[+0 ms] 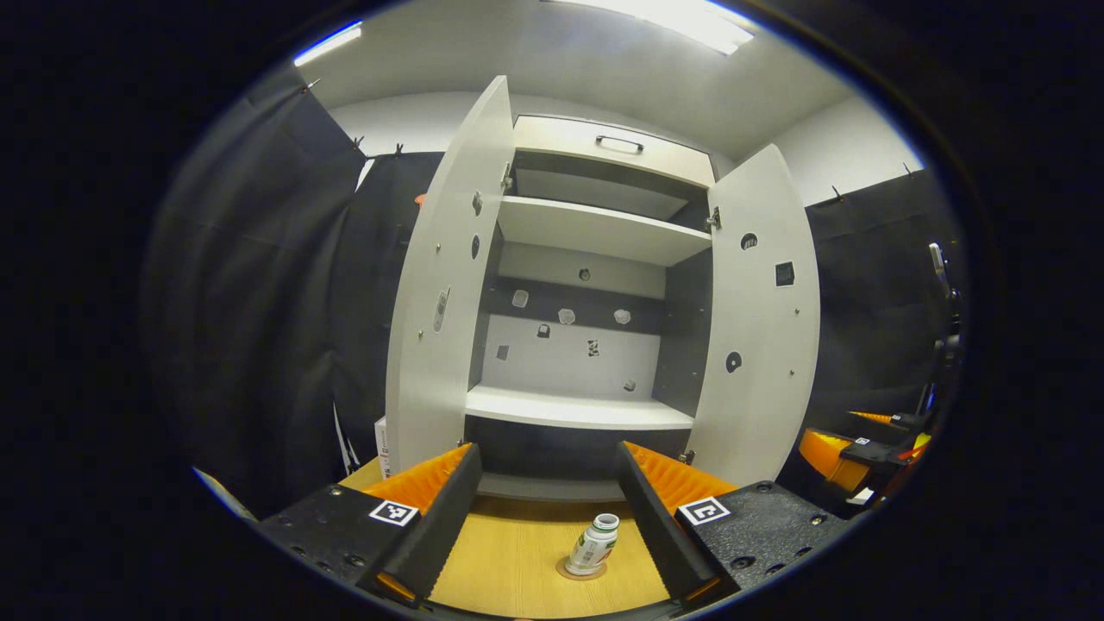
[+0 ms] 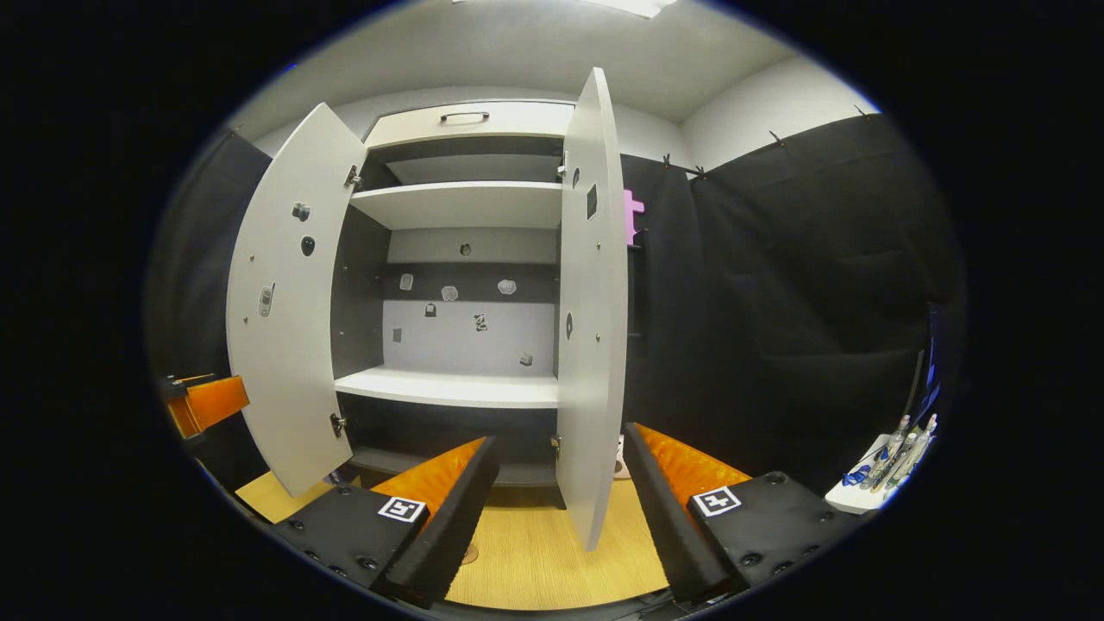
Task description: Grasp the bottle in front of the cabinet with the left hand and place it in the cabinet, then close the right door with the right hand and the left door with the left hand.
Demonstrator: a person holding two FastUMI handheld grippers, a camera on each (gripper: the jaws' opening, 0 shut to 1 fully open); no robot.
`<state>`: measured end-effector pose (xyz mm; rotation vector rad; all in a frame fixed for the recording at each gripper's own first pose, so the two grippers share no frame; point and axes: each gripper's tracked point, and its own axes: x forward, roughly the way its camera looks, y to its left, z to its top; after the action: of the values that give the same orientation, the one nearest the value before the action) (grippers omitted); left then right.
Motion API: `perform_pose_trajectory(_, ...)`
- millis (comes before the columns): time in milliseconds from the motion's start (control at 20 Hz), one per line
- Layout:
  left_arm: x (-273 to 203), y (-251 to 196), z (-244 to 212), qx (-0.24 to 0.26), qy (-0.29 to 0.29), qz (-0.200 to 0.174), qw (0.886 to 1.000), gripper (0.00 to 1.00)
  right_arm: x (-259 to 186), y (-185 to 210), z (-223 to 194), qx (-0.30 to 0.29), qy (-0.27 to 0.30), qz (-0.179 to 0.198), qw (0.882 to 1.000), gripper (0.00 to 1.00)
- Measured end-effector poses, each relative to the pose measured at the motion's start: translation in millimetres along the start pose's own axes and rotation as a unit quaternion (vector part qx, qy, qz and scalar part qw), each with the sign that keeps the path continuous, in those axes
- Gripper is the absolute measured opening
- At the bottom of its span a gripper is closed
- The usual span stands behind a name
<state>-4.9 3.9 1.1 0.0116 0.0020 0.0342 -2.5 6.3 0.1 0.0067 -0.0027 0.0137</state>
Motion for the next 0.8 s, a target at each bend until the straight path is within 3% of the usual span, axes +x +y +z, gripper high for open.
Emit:
perform_pose_trajectory(450,8,-17,-25,-0.001,0.017,-0.02,1.0,0.94,-5,-6,0,-0.013,0.002,-0.008,1.0,0.96)
perform_pose_trajectory(800,42,-55,-86,-0.006,0.048,-0.066,0.997,0.95,-11,-27,0,-0.033,0.007,-0.038,0.999,0.96)
